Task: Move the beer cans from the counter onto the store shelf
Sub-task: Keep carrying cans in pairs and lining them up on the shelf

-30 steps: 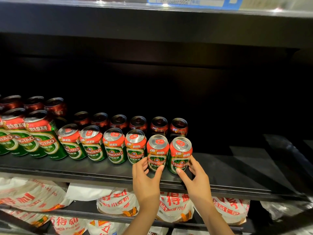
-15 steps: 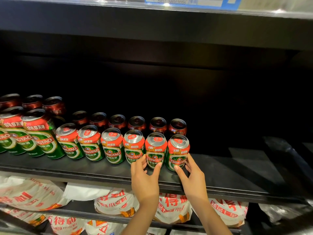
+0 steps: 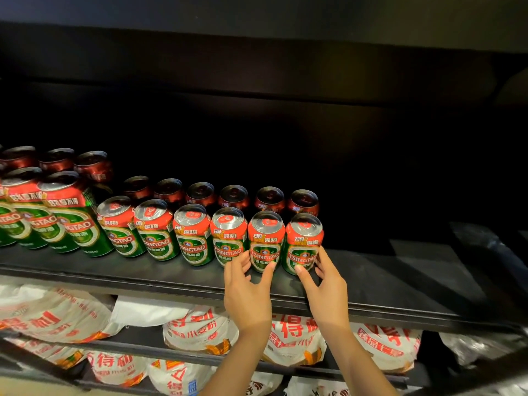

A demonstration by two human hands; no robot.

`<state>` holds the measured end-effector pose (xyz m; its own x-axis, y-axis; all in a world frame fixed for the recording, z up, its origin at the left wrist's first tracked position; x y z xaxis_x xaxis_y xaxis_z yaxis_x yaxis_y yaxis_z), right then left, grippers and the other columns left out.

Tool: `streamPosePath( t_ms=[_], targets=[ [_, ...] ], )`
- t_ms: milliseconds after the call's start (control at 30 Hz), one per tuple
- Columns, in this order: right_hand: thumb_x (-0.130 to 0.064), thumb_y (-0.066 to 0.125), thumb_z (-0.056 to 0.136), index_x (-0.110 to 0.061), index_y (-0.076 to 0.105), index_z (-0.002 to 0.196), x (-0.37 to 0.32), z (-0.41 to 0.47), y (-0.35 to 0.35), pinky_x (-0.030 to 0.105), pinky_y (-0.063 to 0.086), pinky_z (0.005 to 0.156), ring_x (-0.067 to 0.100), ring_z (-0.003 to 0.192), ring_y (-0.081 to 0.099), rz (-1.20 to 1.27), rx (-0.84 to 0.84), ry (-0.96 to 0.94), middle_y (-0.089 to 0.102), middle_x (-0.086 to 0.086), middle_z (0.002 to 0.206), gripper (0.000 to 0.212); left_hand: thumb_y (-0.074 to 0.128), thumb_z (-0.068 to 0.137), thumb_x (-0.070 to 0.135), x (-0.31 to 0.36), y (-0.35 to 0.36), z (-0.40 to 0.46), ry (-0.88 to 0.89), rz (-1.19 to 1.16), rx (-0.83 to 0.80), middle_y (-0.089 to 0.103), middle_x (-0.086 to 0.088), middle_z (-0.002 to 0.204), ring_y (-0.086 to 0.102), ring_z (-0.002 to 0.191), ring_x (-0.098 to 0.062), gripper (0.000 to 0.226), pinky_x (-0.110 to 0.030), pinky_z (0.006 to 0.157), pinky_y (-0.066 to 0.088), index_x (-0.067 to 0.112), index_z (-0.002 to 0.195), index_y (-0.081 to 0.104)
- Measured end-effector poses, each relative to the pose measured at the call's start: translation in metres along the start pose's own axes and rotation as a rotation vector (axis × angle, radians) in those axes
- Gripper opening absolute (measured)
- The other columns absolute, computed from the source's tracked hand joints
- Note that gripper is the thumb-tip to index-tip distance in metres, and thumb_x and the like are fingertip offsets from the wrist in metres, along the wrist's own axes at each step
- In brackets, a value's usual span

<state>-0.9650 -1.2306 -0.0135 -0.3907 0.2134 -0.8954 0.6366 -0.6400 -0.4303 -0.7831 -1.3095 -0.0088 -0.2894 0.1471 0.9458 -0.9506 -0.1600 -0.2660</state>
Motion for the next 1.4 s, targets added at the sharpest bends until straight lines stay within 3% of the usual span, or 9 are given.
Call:
streamPosePath(
  t_ms=[233, 367, 567, 700, 900, 1000, 1100, 1267, 1400],
  targets=[
    [-0.032, 0.060, 0.090, -0.036, 0.032, 0.144, -0.005, -0.006, 0.000, 0.003, 0.034, 0.087, -0.016, 0.111, 0.042, -0.032, -0.008, -0.001, 0.046, -0.026, 0.130, 0.061, 0.071, 0.082, 0.023, -0.003, 0.001, -0.001, -0.018, -0.014, -0.111, 0.054, 0.009, 0.108, 0.053, 0.093, -0.003, 0.040, -0.005, 0.070, 0.035, 0.020, 0.118, 0.055],
    [-0.028, 0.059, 0.091, -0.029, 0.031, 0.145, -0.005, -0.022, -0.005, 0.028, 0.034, 0.110, 0.004, 0.133, 0.037, -0.050, 0.007, 0.055, 0.040, -0.013, 0.146, 0.060, 0.066, 0.086, 0.012, -0.006, 0.002, -0.002, 0.001, -0.065, -0.254, 0.053, 0.005, 0.111, 0.054, 0.101, -0.010, 0.035, -0.018, 0.084, 0.042, 0.020, 0.116, 0.052],
    [-0.032, 0.053, 0.094, -0.031, 0.031, 0.143, -0.014, -0.095, -0.024, 0.015, 0.028, 0.101, -0.007, 0.124, 0.031, -0.234, 0.071, 0.083, 0.035, -0.021, 0.138, 0.054, 0.058, 0.091, 0.022, 0.006, 0.001, -0.011, 0.238, 0.213, -0.638, 0.050, 0.004, 0.128, 0.046, 0.120, -0.012, 0.043, -0.021, 0.098, 0.036, 0.016, 0.132, 0.047],
    [-0.036, 0.050, 0.095, -0.029, 0.036, 0.141, -0.016, -0.160, -0.037, 0.024, 0.040, 0.100, 0.005, 0.122, 0.044, -0.417, 0.083, 0.141, 0.041, -0.017, 0.136, 0.048, 0.056, 0.091, 0.032, 0.009, -0.010, -0.029, 0.443, 0.439, -0.880, 0.049, 0.004, 0.133, 0.042, 0.124, -0.015, 0.043, -0.031, 0.103, 0.037, 0.021, 0.132, 0.048],
    [-0.037, 0.050, 0.094, -0.029, 0.042, 0.136, 0.017, -0.310, -0.059, 0.030, 0.035, 0.105, 0.013, 0.128, 0.043, -0.597, 0.218, 0.426, 0.045, -0.013, 0.136, 0.043, 0.054, 0.092, 0.032, 0.006, -0.024, -0.118, 0.718, 0.490, -1.315, 0.044, 0.004, 0.139, 0.041, 0.128, -0.015, 0.043, -0.025, 0.099, 0.032, 0.021, 0.134, 0.047],
    [-0.037, 0.053, 0.092, -0.025, 0.047, 0.131, 0.027, -0.415, -0.065, 0.029, 0.037, 0.099, 0.017, 0.121, 0.048, -0.599, 0.326, 0.615, 0.051, -0.009, 0.131, 0.042, 0.054, 0.092, 0.033, 0.002, -0.040, -0.198, 0.853, 0.465, -1.600, 0.048, 0.006, 0.132, 0.045, 0.125, -0.015, 0.041, -0.020, 0.086, 0.034, 0.024, 0.132, 0.047],
    [-0.034, 0.056, 0.092, -0.022, 0.049, 0.131, 0.020, -0.524, -0.068, 0.025, 0.034, 0.100, 0.014, 0.123, 0.048, -0.545, 0.520, 0.807, 0.052, -0.006, 0.134, 0.041, 0.053, 0.093, 0.037, 0.002, -0.074, -0.284, 1.035, 0.454, -1.830, 0.047, 0.009, 0.137, 0.045, 0.124, -0.010, 0.043, -0.022, 0.095, 0.036, 0.028, 0.135, 0.044],
    [-0.037, 0.053, 0.093, -0.025, 0.047, 0.133, -0.003, -0.672, -0.049, 0.020, 0.033, 0.100, 0.009, 0.123, 0.047, -0.459, 0.794, 1.036, 0.049, -0.010, 0.137, 0.042, 0.049, 0.094, 0.038, 0.004, -0.161, -0.403, 1.316, 0.361, -2.047, 0.041, 0.011, 0.143, 0.037, 0.130, -0.007, 0.047, -0.018, 0.100, 0.028, 0.030, 0.139, 0.039],
    [-0.042, 0.047, 0.094, -0.030, 0.042, 0.135, -0.035, -0.778, -0.022, 0.022, 0.030, 0.106, 0.007, 0.128, 0.040, -0.496, 0.871, 1.158, 0.044, -0.015, 0.141, 0.043, 0.048, 0.094, 0.037, 0.001, -0.246, -0.482, 1.439, 0.213, -2.180, 0.039, 0.013, 0.144, 0.035, 0.132, -0.004, 0.047, -0.019, 0.103, 0.027, 0.029, 0.139, 0.039]
  ],
)
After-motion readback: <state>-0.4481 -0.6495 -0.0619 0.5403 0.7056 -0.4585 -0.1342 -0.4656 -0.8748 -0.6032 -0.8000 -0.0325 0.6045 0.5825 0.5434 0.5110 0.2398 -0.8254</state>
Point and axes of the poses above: each hand's wrist, its own z-axis towards the middle knuckle, its own y-axis out of the palm, x = y × z, the point moved 10 cm from there along z, towards the middle knuckle
